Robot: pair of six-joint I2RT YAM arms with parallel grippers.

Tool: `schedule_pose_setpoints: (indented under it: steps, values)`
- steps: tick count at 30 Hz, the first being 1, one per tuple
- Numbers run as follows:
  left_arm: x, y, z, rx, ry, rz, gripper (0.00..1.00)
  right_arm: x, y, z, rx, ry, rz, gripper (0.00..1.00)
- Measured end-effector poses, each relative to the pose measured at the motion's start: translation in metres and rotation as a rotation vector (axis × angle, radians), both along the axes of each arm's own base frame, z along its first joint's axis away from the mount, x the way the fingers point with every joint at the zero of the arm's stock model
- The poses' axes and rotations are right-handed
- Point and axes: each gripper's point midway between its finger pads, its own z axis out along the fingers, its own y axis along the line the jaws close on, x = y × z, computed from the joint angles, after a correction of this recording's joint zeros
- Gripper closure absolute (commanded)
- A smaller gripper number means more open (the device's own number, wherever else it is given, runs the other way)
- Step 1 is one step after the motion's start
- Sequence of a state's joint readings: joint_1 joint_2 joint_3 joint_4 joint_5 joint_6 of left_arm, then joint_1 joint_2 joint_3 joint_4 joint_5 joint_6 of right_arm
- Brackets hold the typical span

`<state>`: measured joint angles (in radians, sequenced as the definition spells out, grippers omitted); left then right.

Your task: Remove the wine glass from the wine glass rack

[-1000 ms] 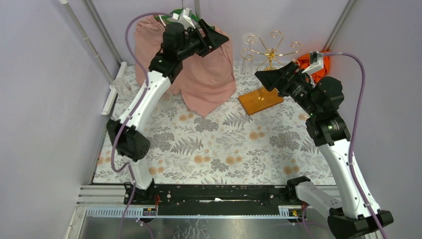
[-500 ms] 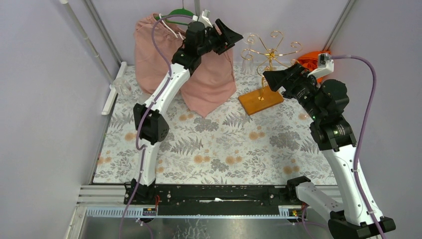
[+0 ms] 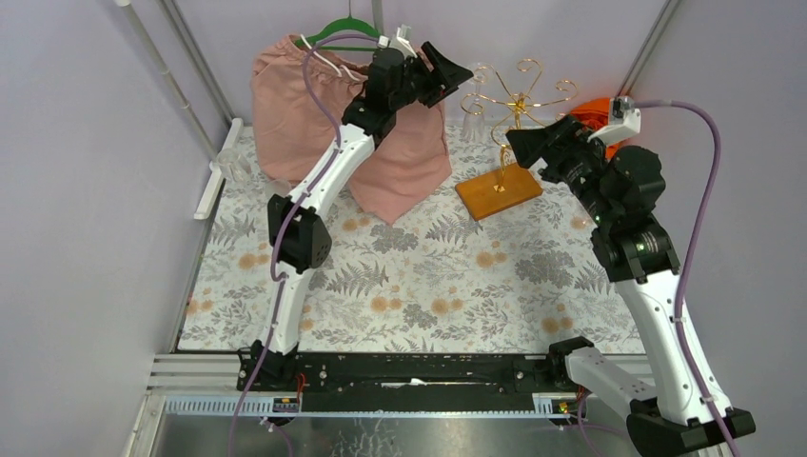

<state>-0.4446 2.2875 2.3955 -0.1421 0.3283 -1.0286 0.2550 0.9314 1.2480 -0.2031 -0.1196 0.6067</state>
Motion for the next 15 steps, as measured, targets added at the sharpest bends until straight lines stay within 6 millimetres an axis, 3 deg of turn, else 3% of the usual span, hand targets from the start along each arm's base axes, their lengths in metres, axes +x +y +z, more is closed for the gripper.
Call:
schedule_pose_setpoints:
  steps: [4, 8, 10, 15]
  values:
    - [-0.002, 0.005, -0.005, 0.048, -0.007, 0.045, 0.29, 0.026, 0.007, 0.006, -0.014, 0.019, 0.006, 0.16]
    - [-0.015, 0.03, -0.002, 0.143, -0.003, 0.145, 0.28, 0.07, 0.024, 0.008, -0.026, 0.047, 0.035, 0.21]
    - [-0.029, 0.05, 0.011, 0.187, -0.017, 0.202, 0.29, 0.107, 0.036, -0.008, -0.044, 0.101, 0.052, 0.25]
    - [-0.073, 0.09, 0.062, 0.223, -0.111, 0.294, 0.29, 0.149, 0.047, -0.036, -0.073, 0.179, 0.056, 0.27]
